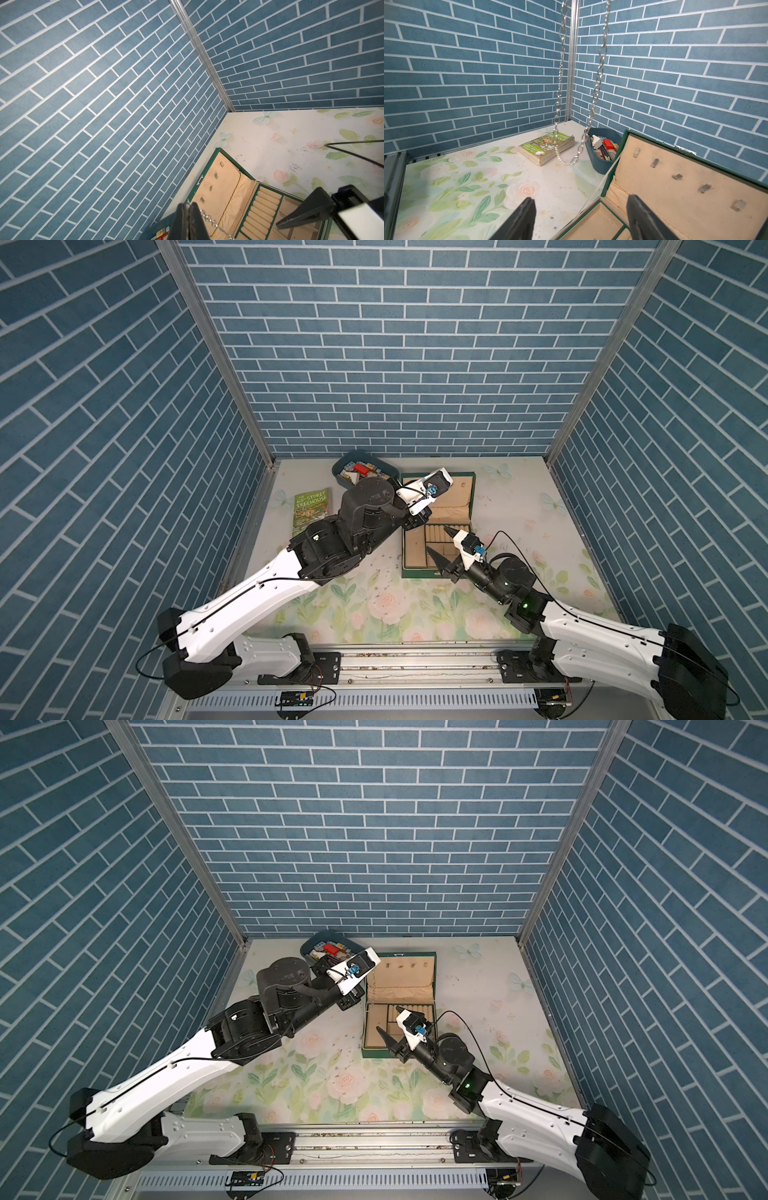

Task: Put jewelry chain into jewelry box
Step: Pick up the necklace from the center of the board.

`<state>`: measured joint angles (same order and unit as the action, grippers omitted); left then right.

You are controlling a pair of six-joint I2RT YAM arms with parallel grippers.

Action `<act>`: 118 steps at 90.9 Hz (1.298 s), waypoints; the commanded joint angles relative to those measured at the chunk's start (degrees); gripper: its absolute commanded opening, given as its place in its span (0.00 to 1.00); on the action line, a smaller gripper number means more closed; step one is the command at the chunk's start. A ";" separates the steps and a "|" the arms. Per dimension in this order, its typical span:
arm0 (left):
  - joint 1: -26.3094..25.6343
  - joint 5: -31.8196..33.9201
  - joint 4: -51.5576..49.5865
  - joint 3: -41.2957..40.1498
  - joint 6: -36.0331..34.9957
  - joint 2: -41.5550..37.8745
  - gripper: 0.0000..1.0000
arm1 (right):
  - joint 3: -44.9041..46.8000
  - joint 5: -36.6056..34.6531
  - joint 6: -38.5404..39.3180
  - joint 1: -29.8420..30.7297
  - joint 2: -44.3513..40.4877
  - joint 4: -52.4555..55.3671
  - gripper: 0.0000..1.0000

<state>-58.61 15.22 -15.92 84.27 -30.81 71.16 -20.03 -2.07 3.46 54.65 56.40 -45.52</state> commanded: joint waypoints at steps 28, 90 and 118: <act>-1.27 0.12 1.96 -1.21 -0.88 -0.09 0.00 | -1.15 0.62 2.08 0.34 4.52 -5.62 0.72; -3.24 1.08 2.06 -0.43 -1.16 -0.18 0.00 | -6.13 1.50 2.34 1.80 13.62 -12.25 0.56; -3.64 1.88 1.94 -0.59 -1.27 -0.99 0.00 | -6.49 2.50 2.16 2.07 13.48 -11.91 0.07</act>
<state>-61.71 16.36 -15.07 83.48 -31.79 71.16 -24.73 -0.38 5.78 56.31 69.84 -55.92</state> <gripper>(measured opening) 0.076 0.120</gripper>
